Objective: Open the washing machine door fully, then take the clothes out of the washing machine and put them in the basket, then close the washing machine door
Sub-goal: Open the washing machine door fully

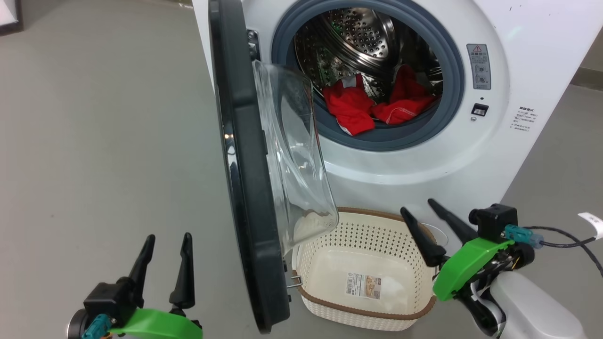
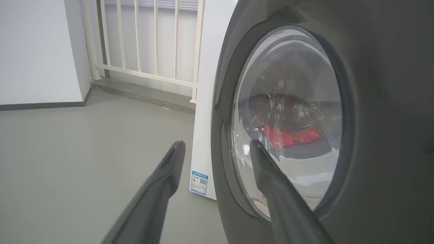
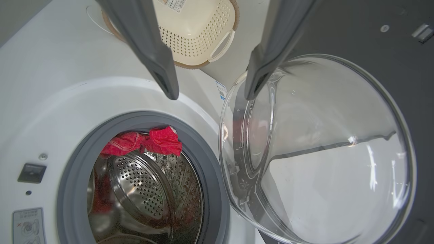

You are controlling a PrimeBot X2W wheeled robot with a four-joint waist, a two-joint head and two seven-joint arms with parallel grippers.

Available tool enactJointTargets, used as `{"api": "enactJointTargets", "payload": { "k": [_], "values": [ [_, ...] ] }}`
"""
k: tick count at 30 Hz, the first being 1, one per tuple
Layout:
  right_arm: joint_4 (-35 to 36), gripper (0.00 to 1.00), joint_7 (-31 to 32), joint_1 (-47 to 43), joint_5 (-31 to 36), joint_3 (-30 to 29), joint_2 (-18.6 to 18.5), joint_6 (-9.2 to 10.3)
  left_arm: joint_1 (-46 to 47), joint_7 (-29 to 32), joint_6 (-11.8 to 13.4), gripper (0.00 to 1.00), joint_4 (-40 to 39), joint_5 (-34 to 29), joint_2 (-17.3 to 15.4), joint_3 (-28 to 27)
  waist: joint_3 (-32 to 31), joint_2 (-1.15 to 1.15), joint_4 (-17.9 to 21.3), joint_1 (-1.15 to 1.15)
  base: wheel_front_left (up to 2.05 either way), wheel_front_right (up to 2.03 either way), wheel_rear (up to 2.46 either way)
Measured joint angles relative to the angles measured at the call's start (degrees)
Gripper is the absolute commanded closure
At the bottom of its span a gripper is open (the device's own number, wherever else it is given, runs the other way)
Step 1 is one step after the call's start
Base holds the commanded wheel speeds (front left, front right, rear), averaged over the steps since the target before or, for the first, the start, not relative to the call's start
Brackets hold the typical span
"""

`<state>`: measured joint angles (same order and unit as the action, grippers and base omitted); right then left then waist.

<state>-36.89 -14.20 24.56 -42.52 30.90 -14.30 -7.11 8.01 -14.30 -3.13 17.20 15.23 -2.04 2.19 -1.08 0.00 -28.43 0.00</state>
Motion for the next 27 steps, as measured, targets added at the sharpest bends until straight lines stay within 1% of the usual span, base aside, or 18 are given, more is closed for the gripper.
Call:
{"api": "enactJointTargets", "payload": {
  "k": [5, 8, 10, 11, 14, 16, 22, 27],
  "values": [
    [4.1, 0.00, 0.0, -4.2, 15.2, -11.2, 2.8, -0.01, -0.1, 0.0, 0.0, 0.00, 0.0, -0.6, 0.0, 0.0, 0.0, 0.00, 0.2, 0.00, 0.00, 0.00, 0.00],
    [8.4, 0.00, -0.3, -8.2, 22.2, -16.7, 5.6, -0.02, -0.1, 0.0, 0.0, 0.00, -0.1, -0.9, 0.0, -0.1, 0.1, 0.00, 0.3, 0.00, 0.00, 0.00, 0.00],
    [11.1, 0.00, -0.3, -10.2, 25.5, -19.4, 7.2, -0.02, -0.1, 0.0, 0.0, 0.00, -0.2, -1.2, 0.0, -0.1, 0.1, 0.00, 0.4, 0.00, 0.00, 0.00, 0.00],
    [11.1, 0.00, -0.3, -10.2, 25.5, -19.4, 7.2, -0.02, -0.1, 0.0, 0.0, 0.00, -0.2, -1.2, 0.0, -0.1, 0.1, 0.00, 0.4, 0.00, 0.00, 0.00, 0.00],
    [13.4, 0.00, -0.3, -12.3, 28.4, -21.8, 8.6, -0.02, -0.2, 0.0, 0.0, 0.00, -0.3, -0.8, 0.0, -0.2, 0.2, 0.00, 0.6, 0.00, 0.00, 0.00, 0.00],
    [14.2, 0.00, -0.3, -13.5, 29.0, -22.9, 9.3, -0.02, -0.2, 0.0, 0.1, 0.00, -0.5, -0.7, 0.0, -0.1, 0.2, 0.00, 0.6, 0.00, 0.00, 0.00, 0.00],
    [14.5, 0.00, -0.4, -14.9, 27.8, -23.8, 10.6, -0.02, -0.2, 0.0, 0.1, 0.00, -0.6, 0.1, 0.0, -0.2, 0.3, 0.00, 0.9, 0.00, 0.00, 0.00, 0.00],
    [14.5, 0.00, -0.4, -14.9, 27.3, -24.1, 10.8, -0.02, -0.2, 0.0, 0.1, 0.00, -0.7, 0.2, 0.0, -0.2, 0.4, 0.00, 1.1, 0.00, 0.00, 0.00, 0.00]
  ]
}}
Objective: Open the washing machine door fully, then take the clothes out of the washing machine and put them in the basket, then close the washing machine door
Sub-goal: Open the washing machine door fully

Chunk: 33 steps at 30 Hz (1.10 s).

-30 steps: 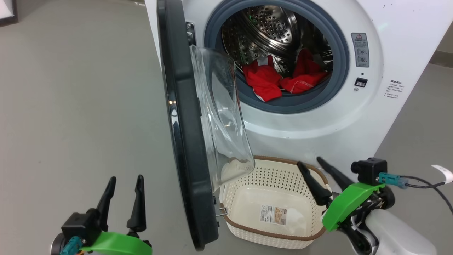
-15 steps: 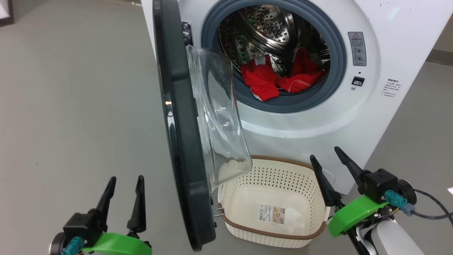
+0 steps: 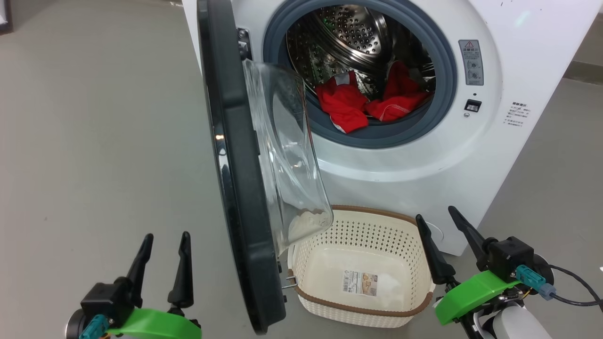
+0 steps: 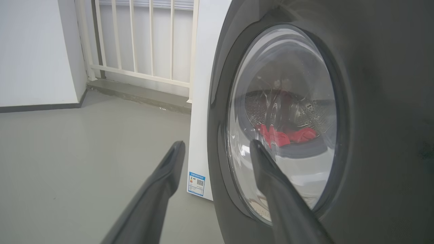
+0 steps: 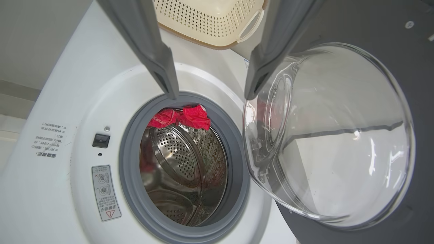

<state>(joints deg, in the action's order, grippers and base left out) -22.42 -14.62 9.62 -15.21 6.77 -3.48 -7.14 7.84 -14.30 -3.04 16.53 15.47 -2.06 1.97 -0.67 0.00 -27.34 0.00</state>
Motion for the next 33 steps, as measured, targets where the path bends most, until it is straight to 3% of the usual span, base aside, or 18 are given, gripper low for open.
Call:
{"api": "enactJointTargets", "payload": {
  "k": [11, 12, 13, 14, 15, 27, 33],
  "values": [
    [-0.4, 0.00, 0.0, 0.0, -1.4, 0.7, 0.1, 0.00, 0.0, 0.0, 0.1, 0.00, 0.1, 0.0, 0.0, 0.0, 0.4, 0.00, 0.0, 0.00, 0.00, 0.00, 0.00],
    [-0.5, 0.00, 0.0, 0.0, -1.4, 0.8, 0.1, 0.00, 0.0, 0.0, 0.1, 0.11, 0.2, -0.2, 0.0, 0.0, 0.4, 0.00, 0.0, 0.00, 0.00, 0.00, 0.00],
    [-0.5, 0.00, 0.0, 0.0, -1.4, 0.9, 0.1, 0.00, 0.0, 0.0, 0.3, 0.55, 0.2, -0.4, 0.0, 0.0, 0.5, 0.00, 0.0, 0.00, 0.00, 0.00, 0.00],
    [-0.5, 0.00, 0.0, 0.0, -1.4, 1.0, 0.1, 0.00, 0.0, 0.0, 0.5, 0.86, 0.2, -0.4, 0.0, 0.0, 0.5, 0.00, 0.0, 0.00, 0.00, 0.00, 0.00],
    [-0.6, 0.00, 0.0, 0.0, -1.4, 1.0, 0.1, 0.00, 0.0, 0.0, 0.5, 1.00, -0.1, -0.6, 0.0, 0.0, 0.6, 0.00, 0.0, 0.00, 0.00, 0.00, 0.00],
    [-1.0, 0.00, 0.0, 0.0, -1.5, 1.0, 0.1, 0.00, 2.0, 0.0, 2.5, 1.00, -12.4, -1.8, 0.0, 0.2, 0.8, 0.00, 0.3, 0.00, 0.00, 0.00, 0.00],
    [-1.4, 0.00, 0.0, 0.1, -2.0, 1.2, 0.1, 0.00, 5.2, -0.2, 3.7, 1.00, -20.6, -1.9, 0.0, 3.3, 1.0, 0.00, 0.7, 0.00, 0.00, 0.00, 0.00]
  ]
}}
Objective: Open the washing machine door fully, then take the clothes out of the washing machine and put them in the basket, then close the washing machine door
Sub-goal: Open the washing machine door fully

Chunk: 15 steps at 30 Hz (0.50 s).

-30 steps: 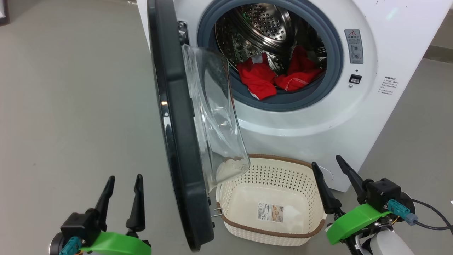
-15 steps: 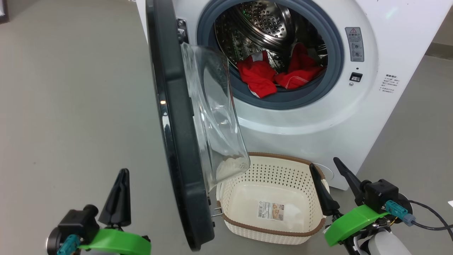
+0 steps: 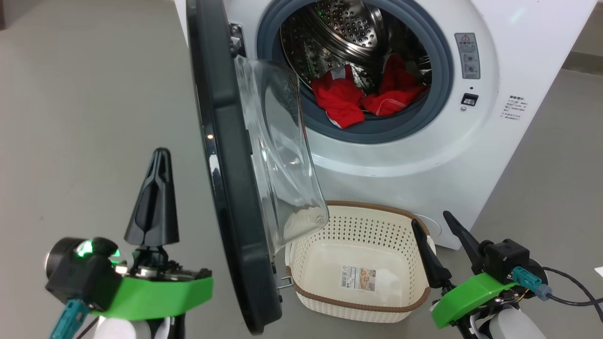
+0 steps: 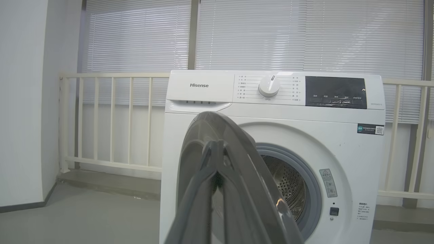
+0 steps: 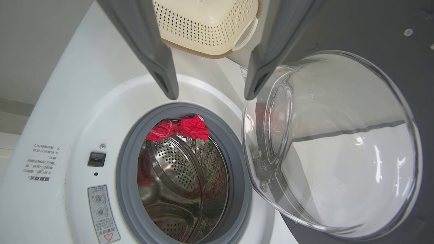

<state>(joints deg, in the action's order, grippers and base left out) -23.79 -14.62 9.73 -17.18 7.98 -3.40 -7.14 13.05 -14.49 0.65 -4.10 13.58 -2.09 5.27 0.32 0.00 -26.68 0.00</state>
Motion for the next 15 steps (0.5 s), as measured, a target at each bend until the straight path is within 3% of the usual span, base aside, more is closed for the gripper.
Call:
{"api": "enactJointTargets", "payload": {
  "k": [8, 15],
  "values": [
    [-0.2, 0.00, 0.0, 0.2, -0.1, 0.0, 0.0, 0.00, 1.2, 0.1, 1.1, 1.00, -6.5, 0.0, -0.2, 6.1, 0.1, 0.00, 0.9, 0.00, 0.00, 0.00, 0.00],
    [-0.2, 0.00, 0.0, 0.2, -0.1, 0.0, 0.0, 0.00, 1.1, 8.0, 2.3, 1.00, -10.2, 1.4, -0.3, 12.0, 0.9, 0.00, 1.4, 0.00, 0.00, 0.00, 0.00]
  ]
}}
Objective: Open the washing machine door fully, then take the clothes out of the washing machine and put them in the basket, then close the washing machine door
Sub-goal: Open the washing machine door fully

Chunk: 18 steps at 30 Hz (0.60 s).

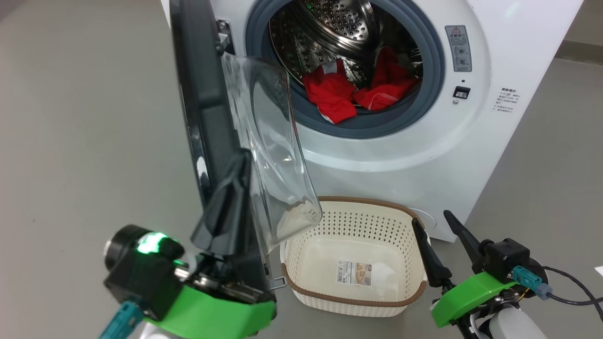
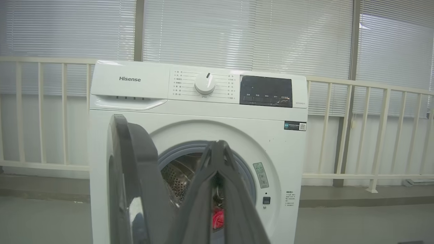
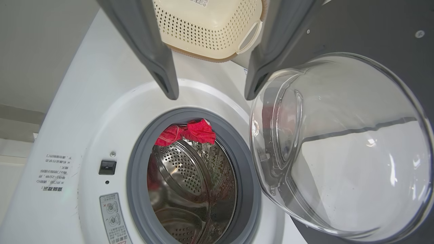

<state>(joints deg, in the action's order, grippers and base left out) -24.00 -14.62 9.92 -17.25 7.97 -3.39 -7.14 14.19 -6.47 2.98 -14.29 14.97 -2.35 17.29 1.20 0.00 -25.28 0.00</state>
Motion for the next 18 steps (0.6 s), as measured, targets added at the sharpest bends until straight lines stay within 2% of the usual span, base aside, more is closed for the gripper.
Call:
{"api": "enactJointTargets", "payload": {
  "k": [11, 18],
  "values": [
    [0.0, 0.00, 0.0, 1.0, 0.0, -0.1, 0.0, 0.00, -2.8, 14.5, 2.1, 1.00, -1.8, 1.3, -0.4, 7.6, 1.2, 0.00, -0.1, 0.00, 0.00, 0.00, 0.00],
    [0.0, 0.00, 0.0, 1.0, 0.0, -0.1, -0.1, 0.00, -5.8, 22.0, 3.5, 1.00, -0.5, 1.3, -1.1, 10.0, 1.6, 0.00, -0.3, 0.00, 0.00, 0.00, 0.00]
  ]
}}
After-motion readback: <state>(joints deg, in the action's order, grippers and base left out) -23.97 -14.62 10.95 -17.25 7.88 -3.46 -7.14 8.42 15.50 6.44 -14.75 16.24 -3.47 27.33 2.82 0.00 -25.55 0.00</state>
